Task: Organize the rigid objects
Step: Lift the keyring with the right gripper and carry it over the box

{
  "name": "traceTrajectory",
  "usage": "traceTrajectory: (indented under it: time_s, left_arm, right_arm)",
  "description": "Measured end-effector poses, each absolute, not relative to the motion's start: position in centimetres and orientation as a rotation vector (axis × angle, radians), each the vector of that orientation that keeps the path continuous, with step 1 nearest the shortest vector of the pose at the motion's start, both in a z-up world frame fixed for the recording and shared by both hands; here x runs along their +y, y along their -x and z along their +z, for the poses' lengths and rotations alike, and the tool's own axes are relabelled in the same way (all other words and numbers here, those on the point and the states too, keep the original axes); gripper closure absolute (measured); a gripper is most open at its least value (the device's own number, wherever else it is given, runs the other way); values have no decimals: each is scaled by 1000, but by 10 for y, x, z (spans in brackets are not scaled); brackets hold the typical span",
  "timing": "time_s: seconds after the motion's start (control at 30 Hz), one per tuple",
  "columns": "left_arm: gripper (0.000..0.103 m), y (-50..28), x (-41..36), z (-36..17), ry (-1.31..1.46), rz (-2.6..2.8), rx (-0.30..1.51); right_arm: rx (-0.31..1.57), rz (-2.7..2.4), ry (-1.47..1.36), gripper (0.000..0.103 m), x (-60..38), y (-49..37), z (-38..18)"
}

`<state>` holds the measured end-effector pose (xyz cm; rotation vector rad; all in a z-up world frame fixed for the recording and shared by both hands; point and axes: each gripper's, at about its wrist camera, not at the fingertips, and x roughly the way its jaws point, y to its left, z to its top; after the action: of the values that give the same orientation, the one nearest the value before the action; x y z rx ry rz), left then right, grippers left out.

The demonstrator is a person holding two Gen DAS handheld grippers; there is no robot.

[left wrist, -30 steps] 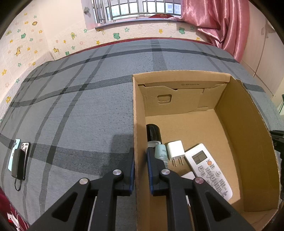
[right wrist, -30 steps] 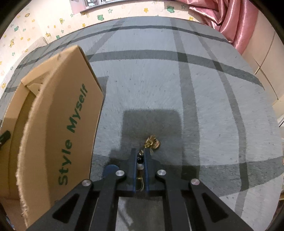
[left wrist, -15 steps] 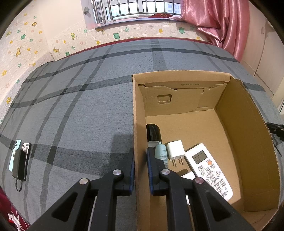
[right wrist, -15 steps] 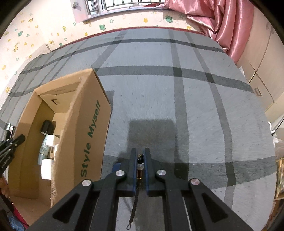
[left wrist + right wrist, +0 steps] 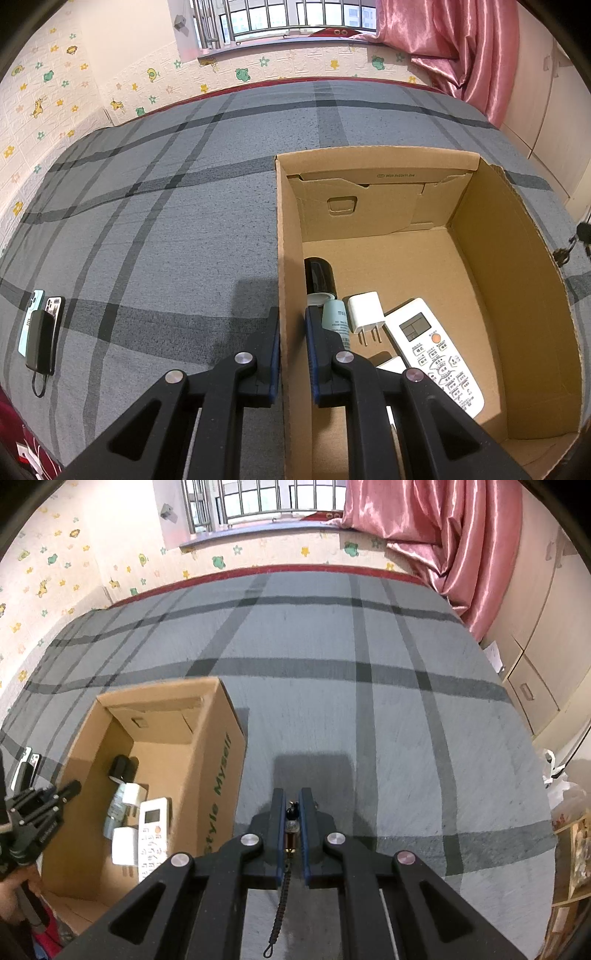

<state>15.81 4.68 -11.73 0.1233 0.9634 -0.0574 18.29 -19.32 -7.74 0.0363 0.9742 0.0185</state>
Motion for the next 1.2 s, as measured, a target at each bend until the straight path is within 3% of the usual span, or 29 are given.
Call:
traceTrajectory:
  time_s: [0.73, 1.2]
  left_arm:
    - [90, -157, 48, -118, -113, -62, 965]
    - [90, -157, 48, -118, -111, -63, 965]
  right_arm:
    - [844, 86, 26, 98, -144, -191, 6]
    - [840, 208, 59, 98, -82, -193, 11]
